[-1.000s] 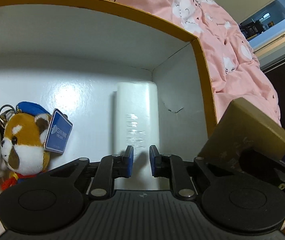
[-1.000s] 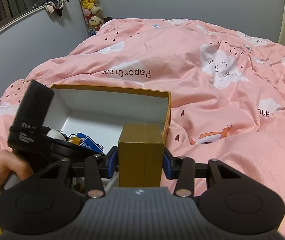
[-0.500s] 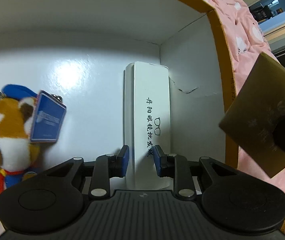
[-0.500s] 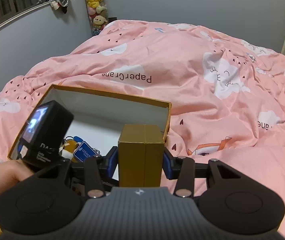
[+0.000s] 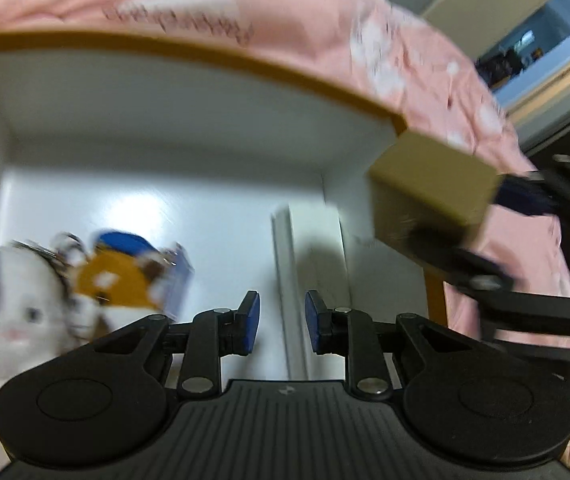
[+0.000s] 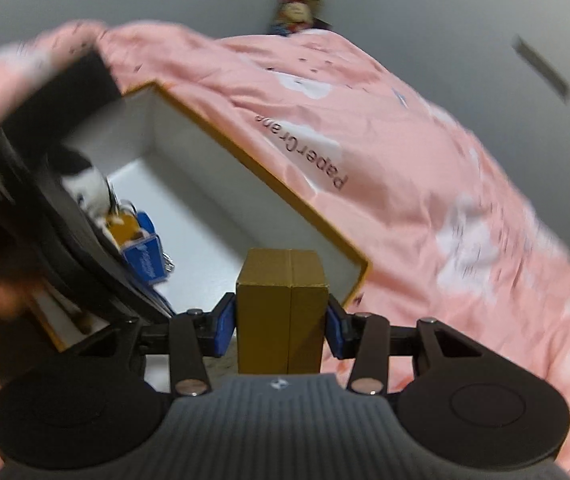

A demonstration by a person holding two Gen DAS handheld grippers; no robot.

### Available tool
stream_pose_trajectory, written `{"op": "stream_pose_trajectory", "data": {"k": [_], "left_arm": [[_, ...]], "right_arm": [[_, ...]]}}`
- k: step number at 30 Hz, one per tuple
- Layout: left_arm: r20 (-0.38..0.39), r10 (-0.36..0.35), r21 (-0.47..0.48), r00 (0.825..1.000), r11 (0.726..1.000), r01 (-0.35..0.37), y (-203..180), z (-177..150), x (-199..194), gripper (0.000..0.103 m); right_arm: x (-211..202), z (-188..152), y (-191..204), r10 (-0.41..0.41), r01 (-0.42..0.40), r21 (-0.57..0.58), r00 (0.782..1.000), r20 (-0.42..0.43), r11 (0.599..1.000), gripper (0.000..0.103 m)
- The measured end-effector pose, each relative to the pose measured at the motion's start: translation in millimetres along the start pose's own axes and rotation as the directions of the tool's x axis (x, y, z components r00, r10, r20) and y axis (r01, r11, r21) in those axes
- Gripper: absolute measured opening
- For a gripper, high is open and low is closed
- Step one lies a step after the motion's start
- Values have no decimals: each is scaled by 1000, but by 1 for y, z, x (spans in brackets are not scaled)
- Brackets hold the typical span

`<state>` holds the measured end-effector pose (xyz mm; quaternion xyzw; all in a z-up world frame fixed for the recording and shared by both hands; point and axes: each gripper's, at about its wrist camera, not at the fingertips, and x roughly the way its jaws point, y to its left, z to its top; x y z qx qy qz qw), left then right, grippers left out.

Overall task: Organize objects
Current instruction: 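Lower the white box into the orange box with the left tool while the right tool places the gold box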

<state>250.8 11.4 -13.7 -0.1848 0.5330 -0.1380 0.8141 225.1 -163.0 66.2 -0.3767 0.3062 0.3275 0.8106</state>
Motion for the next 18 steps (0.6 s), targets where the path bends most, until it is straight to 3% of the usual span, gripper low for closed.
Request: {"op": "stream_pose_trajectory", "data": {"k": [3, 7, 10, 12, 18], "left_arm": [[55, 7, -1, 998, 1000, -7, 10, -1, -16, 27], [102, 36, 6, 994, 999, -37, 2, 2, -8, 27], [108, 44, -10, 993, 999, -43, 11, -1, -9, 27], [110, 45, -17, 993, 999, -43, 14, 1, -7, 27], [125, 30, -13, 992, 1000, -28, 17, 3, -5, 27]], "right_arm": [[24, 7, 19, -78, 70, -187, 996, -36, 980, 47], [65, 1, 50, -273, 217, -472, 961, -52, 855, 47], [88, -6, 61, -330, 233, -586, 942, -63, 776, 47], [100, -6, 61, -334, 213, -609, 938, -91, 764, 47], [120, -6, 53, -302, 150, -609, 940, -155, 779, 48]]}}
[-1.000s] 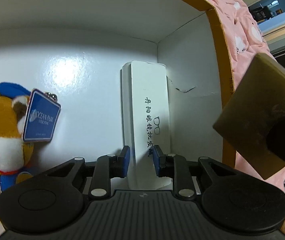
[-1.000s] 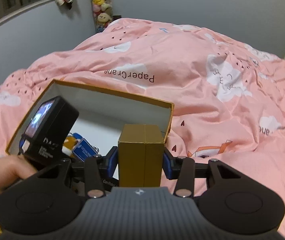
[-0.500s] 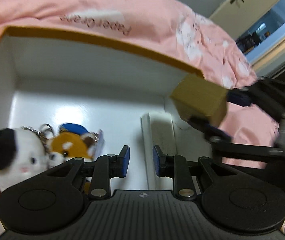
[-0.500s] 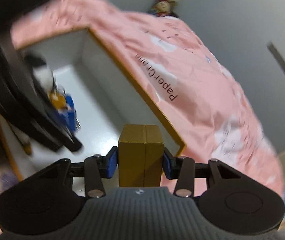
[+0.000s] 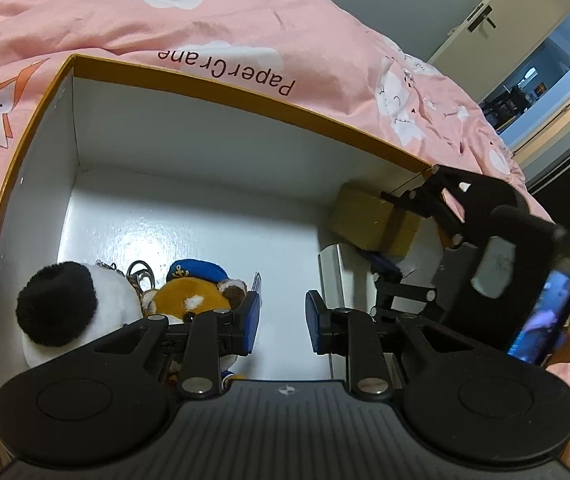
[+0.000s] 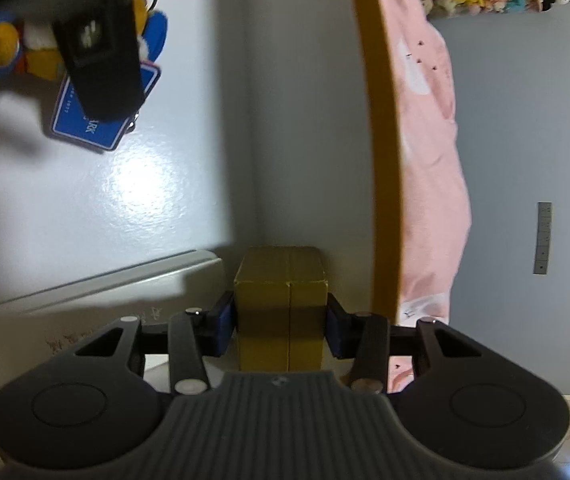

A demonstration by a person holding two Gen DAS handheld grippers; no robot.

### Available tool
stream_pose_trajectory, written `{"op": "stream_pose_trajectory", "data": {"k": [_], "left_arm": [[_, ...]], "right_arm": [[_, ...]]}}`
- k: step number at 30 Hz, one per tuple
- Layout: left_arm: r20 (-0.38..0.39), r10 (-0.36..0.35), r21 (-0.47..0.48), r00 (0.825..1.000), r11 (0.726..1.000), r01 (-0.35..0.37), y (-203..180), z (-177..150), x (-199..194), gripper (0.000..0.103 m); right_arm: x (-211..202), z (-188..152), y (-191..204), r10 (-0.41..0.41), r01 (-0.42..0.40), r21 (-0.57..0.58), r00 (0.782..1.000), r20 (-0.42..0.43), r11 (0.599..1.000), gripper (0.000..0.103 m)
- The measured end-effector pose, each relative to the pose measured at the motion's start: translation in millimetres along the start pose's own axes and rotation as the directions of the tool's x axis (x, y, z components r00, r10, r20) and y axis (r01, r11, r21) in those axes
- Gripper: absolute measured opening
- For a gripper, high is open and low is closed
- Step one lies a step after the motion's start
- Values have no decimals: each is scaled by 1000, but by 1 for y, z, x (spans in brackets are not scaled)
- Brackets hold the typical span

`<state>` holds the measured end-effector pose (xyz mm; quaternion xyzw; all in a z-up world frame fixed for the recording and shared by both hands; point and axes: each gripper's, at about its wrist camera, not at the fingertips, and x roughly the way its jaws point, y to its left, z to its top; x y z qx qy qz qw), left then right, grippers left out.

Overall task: Organize objects
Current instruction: 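Lower the white box into the orange box with the left tool while the right tool places the gold box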

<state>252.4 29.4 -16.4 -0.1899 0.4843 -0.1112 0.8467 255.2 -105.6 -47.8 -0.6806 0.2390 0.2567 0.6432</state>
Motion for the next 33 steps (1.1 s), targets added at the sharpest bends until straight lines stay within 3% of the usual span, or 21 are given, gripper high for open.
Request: {"op": "stream_pose_trajectory", "data": {"k": [2, 4, 8, 17, 22, 23, 28, 33], "left_arm": [[3, -7, 4, 1000, 1000, 7, 0, 0, 0, 28], [1, -16, -2, 1000, 1000, 16, 3, -2, 0, 29], [-3, -22, -7, 1000, 1000, 22, 6, -2, 2, 29], [20, -29, -16, 999, 999, 29, 6, -1, 1, 29], [50, -22, -37, 998, 999, 24, 14, 1, -5, 30], [52, -25, -34, 998, 999, 27, 14, 2, -5, 30], [54, -29, -18, 998, 999, 30, 12, 3, -7, 30], [103, -40, 29, 994, 999, 37, 2, 0, -27, 30]], "right_arm": [[0, -2, -3, -10, 10, 2, 1000, 2, 1000, 52], [-1, -5, -8, -29, 29, 9, 1000, 12, 1000, 62], [-7, -13, -25, -24, 22, 71, 999, 25, 997, 62], [-21, -4, -51, 54, -98, 280, 985, 161, 955, 43], [-4, -2, -52, 80, -133, 353, 984, 161, 926, 18], [-5, 5, -34, 91, -142, 361, 984, 154, 922, 18], [0, 2, -39, 113, -166, 389, 982, 154, 906, 18], [-22, -2, -47, 123, -214, 454, 967, 222, 865, 17]]}}
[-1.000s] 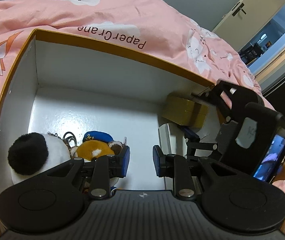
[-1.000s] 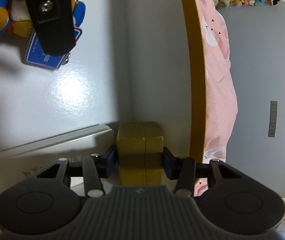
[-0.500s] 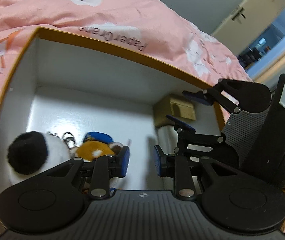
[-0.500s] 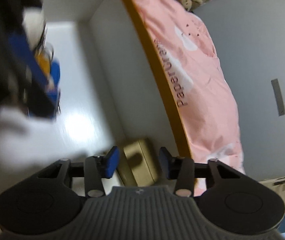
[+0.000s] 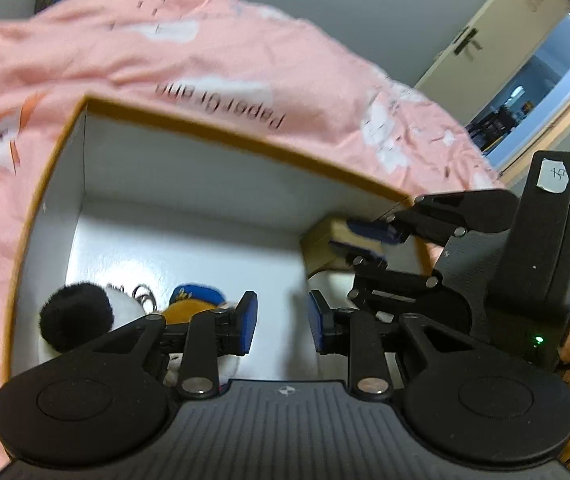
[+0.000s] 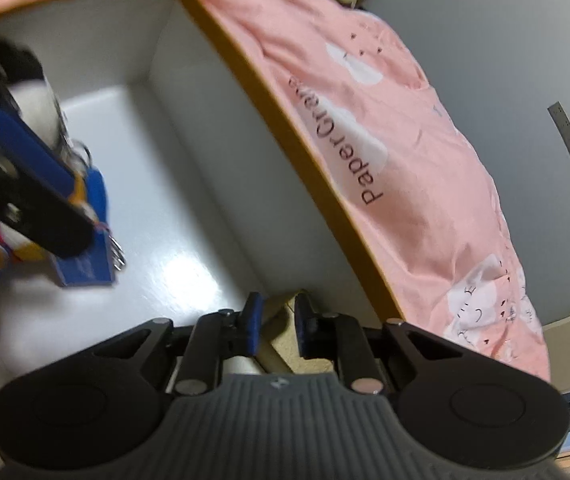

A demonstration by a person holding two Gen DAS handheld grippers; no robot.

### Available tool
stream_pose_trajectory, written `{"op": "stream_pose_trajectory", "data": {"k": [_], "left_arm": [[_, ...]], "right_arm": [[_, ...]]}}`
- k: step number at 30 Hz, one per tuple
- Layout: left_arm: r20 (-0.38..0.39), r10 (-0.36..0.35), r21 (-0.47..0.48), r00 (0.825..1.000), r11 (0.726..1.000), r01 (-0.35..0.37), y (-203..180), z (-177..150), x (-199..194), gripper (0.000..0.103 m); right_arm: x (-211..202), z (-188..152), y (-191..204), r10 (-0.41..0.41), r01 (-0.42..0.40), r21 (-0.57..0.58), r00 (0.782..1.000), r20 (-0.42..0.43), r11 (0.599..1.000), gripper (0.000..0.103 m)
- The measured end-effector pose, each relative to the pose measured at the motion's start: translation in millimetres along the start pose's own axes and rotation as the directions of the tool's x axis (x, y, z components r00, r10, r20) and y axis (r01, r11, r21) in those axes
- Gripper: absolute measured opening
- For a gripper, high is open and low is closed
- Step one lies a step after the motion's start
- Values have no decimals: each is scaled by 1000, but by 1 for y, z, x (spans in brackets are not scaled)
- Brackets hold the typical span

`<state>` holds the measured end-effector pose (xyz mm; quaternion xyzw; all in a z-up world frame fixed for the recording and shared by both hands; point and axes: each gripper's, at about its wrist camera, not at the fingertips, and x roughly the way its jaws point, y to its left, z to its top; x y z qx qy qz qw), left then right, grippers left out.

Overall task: Organize objects
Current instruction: 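Lower the white box into the orange box with the left tool while the right tool places the gold box, then withdraw both tools from the orange box toward the remaining items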

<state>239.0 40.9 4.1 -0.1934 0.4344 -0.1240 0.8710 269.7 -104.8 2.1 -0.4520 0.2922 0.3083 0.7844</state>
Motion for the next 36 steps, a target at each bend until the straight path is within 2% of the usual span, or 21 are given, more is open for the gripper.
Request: {"op": "stream_pose_trajectory", "data": {"k": [5, 6, 7, 9, 14, 17, 21, 24, 26, 30, 34, 36], "left_arm": [[104, -8, 82, 995, 997, 0, -20, -12, -47, 30], [120, -5, 94, 993, 996, -6, -23, -16, -56, 30], [132, -1, 107, 991, 994, -13, -27, -21, -65, 30], [139, 7, 134, 990, 991, -26, -33, -32, -80, 30], [104, 14, 196, 994, 980, -34, -46, -64, -101, 30], [67, 22, 194, 997, 980, -35, -45, -83, -99, 30], [-45, 13, 168, 999, 986, -5, -38, -108, -85, 30], [-191, -1, 145, 982, 989, 29, -31, -122, -63, 30], [-250, -20, 102, 968, 994, 46, -28, -131, -51, 30], [-311, -77, 78, 947, 991, 106, -39, -145, -35, 30], [-356, -63, 89, 932, 991, 101, -49, -152, -18, 34], [-371, -67, 81, 926, 991, 103, -50, -156, -12, 34]], "right_arm": [[-60, -6, -1, 24, -40, 148, 994, 110, 988, 18], [-75, -10, 0, 22, -48, 184, 990, 138, 982, 21], [-91, -16, 1, 14, -53, 230, 986, 168, 972, 29], [-121, -29, 6, 8, -73, 303, 977, 211, 950, 40], [-175, -70, 20, -6, -134, 464, 958, 288, 876, 50], [-186, -96, 29, 1, -154, 562, 965, 263, 813, 54], [-190, -128, 50, 98, -208, 650, 974, 202, 730, 53], [-186, -148, 71, 168, -221, 696, 975, 145, 683, 53], [-181, -158, 85, 207, -212, 721, 974, 96, 660, 53], [-183, -177, 105, 249, -180, 742, 968, 17, 646, 52], [-186, -188, 114, 258, -171, 726, 966, -10, 666, 52], [-185, -192, 115, 268, -184, 726, 963, -1, 663, 51]]}}
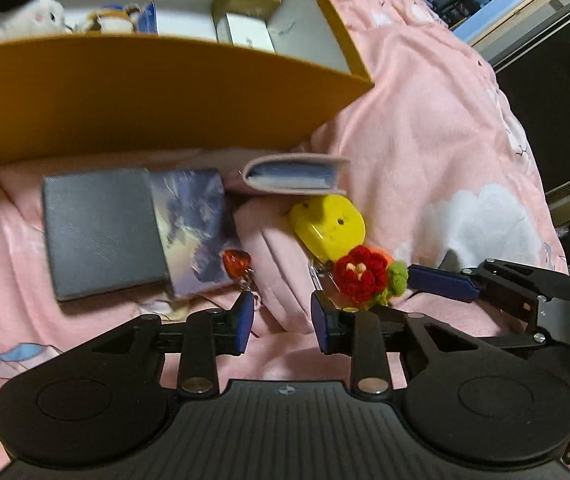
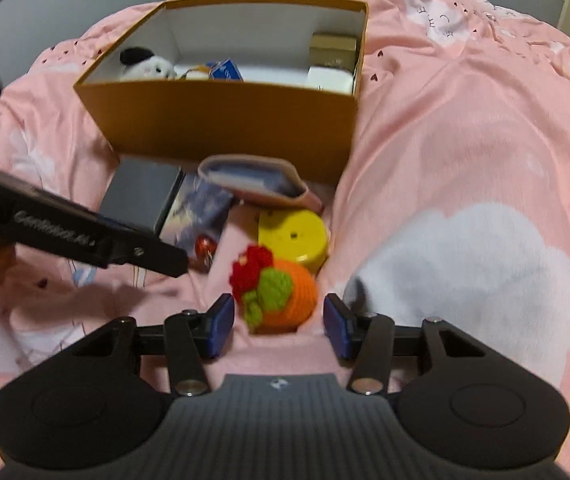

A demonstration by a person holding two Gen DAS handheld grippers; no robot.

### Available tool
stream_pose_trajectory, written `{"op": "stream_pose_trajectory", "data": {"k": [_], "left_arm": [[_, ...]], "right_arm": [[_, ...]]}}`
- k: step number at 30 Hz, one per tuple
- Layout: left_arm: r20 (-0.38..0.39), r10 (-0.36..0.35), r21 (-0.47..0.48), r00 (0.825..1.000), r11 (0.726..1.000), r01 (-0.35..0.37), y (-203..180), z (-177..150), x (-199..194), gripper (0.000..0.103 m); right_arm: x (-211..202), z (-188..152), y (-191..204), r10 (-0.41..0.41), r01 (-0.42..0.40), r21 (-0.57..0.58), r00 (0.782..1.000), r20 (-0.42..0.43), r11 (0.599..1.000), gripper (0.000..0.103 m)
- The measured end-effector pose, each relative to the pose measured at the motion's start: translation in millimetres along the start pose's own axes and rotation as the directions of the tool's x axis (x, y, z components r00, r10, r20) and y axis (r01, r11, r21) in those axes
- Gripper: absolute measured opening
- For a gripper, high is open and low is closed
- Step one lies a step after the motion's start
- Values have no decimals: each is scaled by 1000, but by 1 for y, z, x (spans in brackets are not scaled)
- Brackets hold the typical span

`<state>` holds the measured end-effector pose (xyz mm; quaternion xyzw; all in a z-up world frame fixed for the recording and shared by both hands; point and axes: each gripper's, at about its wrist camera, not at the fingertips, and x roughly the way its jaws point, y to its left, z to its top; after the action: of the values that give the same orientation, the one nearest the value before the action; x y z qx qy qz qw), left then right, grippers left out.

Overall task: Organize objects
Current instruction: 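Withdraw both tools from the orange box toward the remaining items, then grasp the yellow tape measure with the left tool while the right tool grasps the crocheted orange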

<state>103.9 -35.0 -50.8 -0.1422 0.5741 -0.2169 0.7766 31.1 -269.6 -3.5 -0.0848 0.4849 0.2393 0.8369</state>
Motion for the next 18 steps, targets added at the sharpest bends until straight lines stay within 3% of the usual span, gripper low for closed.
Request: {"op": "stream_pose_trajectory", "data": {"k": [7, 11, 13, 18], "left_arm": [[15, 34, 17, 999, 999, -35, -4, 0, -2, 34], [-20, 32, 10, 999, 999, -32, -4, 4, 9, 35], [-35, 23, -7, 999, 1000, -23, -4, 7, 19, 42], [-102, 6, -27, 995, 1000, -8, -9, 8, 45, 44]], "right_arm": [[13, 6, -4, 25, -25, 13, 1000, 7, 1000, 50], [13, 8, -4, -15, 15, 18, 1000, 24, 1000, 47], [12, 7, -4, -47, 47, 10, 999, 20, 999, 46], [13, 4, -19, -55, 55, 67, 998, 1, 996, 45]]}}
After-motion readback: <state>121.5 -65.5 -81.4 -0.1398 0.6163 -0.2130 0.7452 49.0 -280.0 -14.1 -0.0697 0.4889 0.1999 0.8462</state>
